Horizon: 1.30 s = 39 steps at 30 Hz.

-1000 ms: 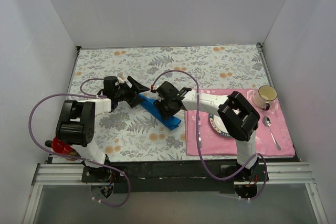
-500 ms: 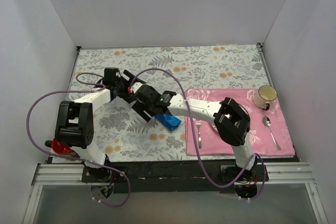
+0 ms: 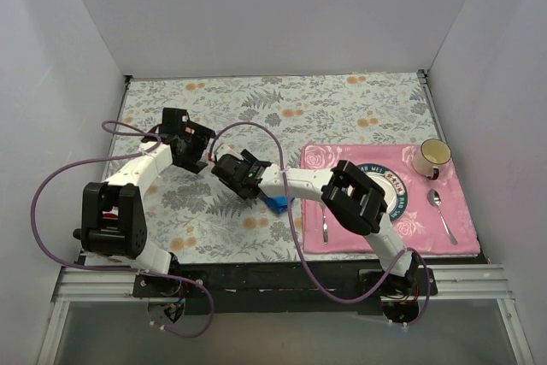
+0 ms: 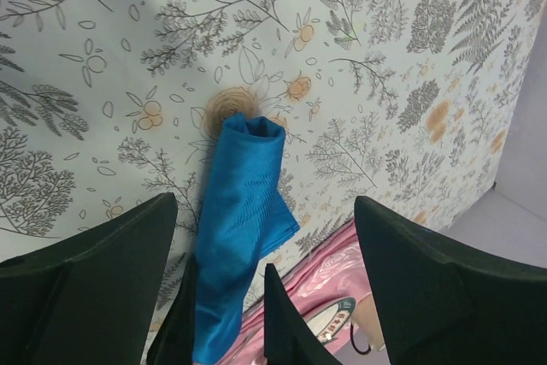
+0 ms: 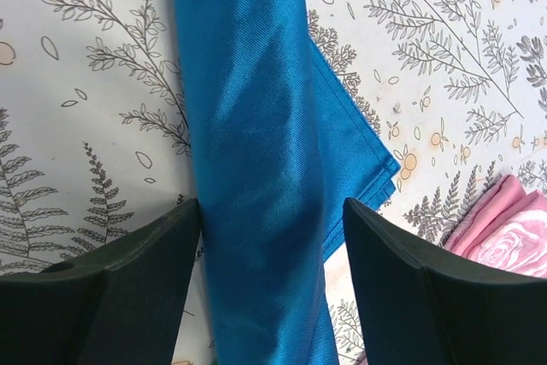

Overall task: Fold the napkin, place the utensils inside, and roll it up
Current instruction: Roll the napkin with the utensil

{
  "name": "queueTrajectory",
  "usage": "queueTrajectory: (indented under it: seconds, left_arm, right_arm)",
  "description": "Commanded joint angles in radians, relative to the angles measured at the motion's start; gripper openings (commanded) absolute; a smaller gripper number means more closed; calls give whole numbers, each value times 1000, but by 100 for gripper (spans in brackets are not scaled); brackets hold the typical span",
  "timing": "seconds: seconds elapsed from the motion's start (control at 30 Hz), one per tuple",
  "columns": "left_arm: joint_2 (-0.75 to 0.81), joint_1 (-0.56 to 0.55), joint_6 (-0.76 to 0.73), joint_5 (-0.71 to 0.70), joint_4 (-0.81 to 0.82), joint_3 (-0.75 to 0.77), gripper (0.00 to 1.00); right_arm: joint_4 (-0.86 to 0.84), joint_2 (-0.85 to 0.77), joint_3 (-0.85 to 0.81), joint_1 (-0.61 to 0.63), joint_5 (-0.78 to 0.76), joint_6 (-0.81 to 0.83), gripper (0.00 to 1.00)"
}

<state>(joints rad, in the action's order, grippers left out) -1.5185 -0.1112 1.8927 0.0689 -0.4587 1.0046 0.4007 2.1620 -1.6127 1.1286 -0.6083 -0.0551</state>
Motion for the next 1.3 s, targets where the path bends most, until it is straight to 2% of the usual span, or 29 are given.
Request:
queueTrajectory:
  seconds: [0.0, 0.1, 0.17, 0.37, 0.5, 0.6, 0.63, 0.7, 0.73, 0.83, 0.9, 1.03, 1.13, 1.17, 1.27]
  left_arm:
    - [11, 13, 14, -52, -55, -3, 85]
    - [14, 18, 8, -55, -54, -1, 86]
    - [17, 21, 0, -52, -54, 0, 86]
    - [23, 30, -44, -23, -37, -15, 86]
    - [23, 45, -122, 44, 4, -24, 86]
    - [29, 62, -199, 121, 49, -40, 85]
    - [34, 74, -214, 141, 60, -46, 85]
    - [43, 91, -248, 196, 81, -52, 85]
    - [50, 93, -256, 209, 90, -55, 85]
    - [73, 93, -280, 271, 114, -60, 85]
    - [90, 93, -282, 295, 129, -70, 85]
    - [103, 91, -280, 400, 173, -104, 84]
    - [89, 87, -247, 500, 302, -167, 84]
    - [78, 85, -239, 579, 380, -178, 84]
    - [21, 61, -236, 629, 442, -173, 84]
  right_arm:
    - [-48, -16, 59, 4, -62, -41, 73]
    - [-86, -10, 108, 0, -48, -63, 54]
    - [-91, 1, 119, -6, -48, -86, 49]
    - [-97, 16, 111, -21, -2, -89, 24]
    - [-57, 13, 59, -26, 111, -101, 2]
    - [-14, -1, 7, -50, 286, -161, 1]
    - [-10, -5, -6, -59, 406, -204, 1]
    - [-40, -28, 2, -99, 543, -264, 1]
    - [-66, -37, 14, -116, 694, -293, 1]
    - [-230, -73, 103, -196, 923, -434, 1]
    - [-366, -79, 184, -226, 1007, -537, 1]
    - [-514, -31, 253, -300, 1198, -655, 1]
    - [-696, -7, 331, -341, 1286, -754, 1]
    - [-736, -1, 352, -355, 1308, -779, 1]
    - [-825, 34, 367, -404, 1401, -848, 1]
